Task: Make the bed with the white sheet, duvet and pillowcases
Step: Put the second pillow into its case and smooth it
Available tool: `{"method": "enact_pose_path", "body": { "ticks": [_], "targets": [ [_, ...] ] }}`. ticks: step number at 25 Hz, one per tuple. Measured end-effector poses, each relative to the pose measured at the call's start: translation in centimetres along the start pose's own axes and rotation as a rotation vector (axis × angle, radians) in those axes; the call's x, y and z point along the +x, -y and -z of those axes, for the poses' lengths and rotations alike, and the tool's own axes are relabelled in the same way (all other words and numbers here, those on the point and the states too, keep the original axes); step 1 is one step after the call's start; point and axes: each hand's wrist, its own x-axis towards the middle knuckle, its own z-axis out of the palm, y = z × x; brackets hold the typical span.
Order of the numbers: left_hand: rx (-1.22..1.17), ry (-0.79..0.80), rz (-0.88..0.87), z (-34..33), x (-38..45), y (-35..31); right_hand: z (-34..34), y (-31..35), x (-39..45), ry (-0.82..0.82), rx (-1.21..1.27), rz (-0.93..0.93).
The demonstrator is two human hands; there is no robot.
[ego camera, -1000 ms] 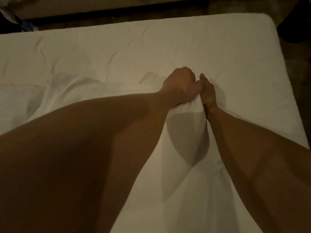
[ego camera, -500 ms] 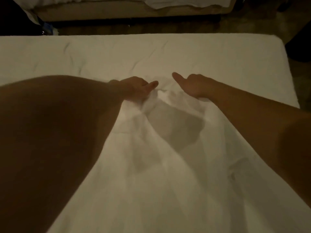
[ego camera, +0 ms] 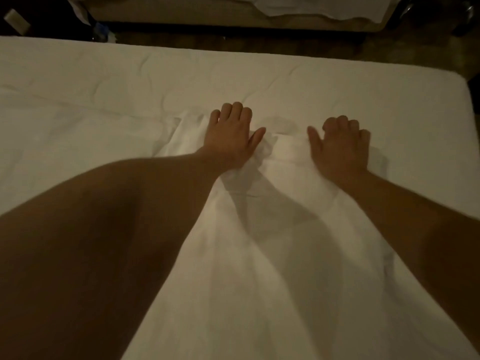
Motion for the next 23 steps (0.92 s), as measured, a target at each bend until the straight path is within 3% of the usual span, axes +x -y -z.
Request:
{"method": "enact_pose_path", "body": {
  "ticks": [3, 6, 8, 11, 12, 14, 17, 23],
  "targets": [
    [-0.15, -0.116, -0.063, -0.4, -4.8, -0.6, 0.2, 4.9, -6.7, -0.01, 0.145, 0.162],
    [-0.088, 0.001, -0.177, -1.8, -11.2, 0.4, -1.1, 6.9, -13.4, 0.147, 0.046, 0.388],
    [-0.01, 0.07, -0.109, -2.3, -14.5, 3.0, -1.2, 4.4, -14.1, 0.169, -0.055, 0.276],
    [0.022, 0.15, 0.103, -1.4, -17.6, 5.0, -0.3, 0.6, -15.3, 0.212, -0.106, -0.108],
    [-0.038, 0.152, 0.103, -0.8, -18.6, 4.2, 0.1, 0.9, -16.7, 0.204, -0.097, -0.124],
    [-0.197, 0.172, -0.026, 0.3, -21.6, 1.3, 0.9, 4.6, -20.9, 0.124, 0.003, 0.023],
    [-0.163, 0.257, -0.12, 0.1, -27.3, -1.2, 1.3, 9.0, -28.1, 0.21, 0.069, 0.267],
    [-0.097, 0.309, 0.134, 2.1, -35.0, 2.0, 4.8, 5.1, -36.0, 0.36, -0.07, -0.049]
  ]
}}
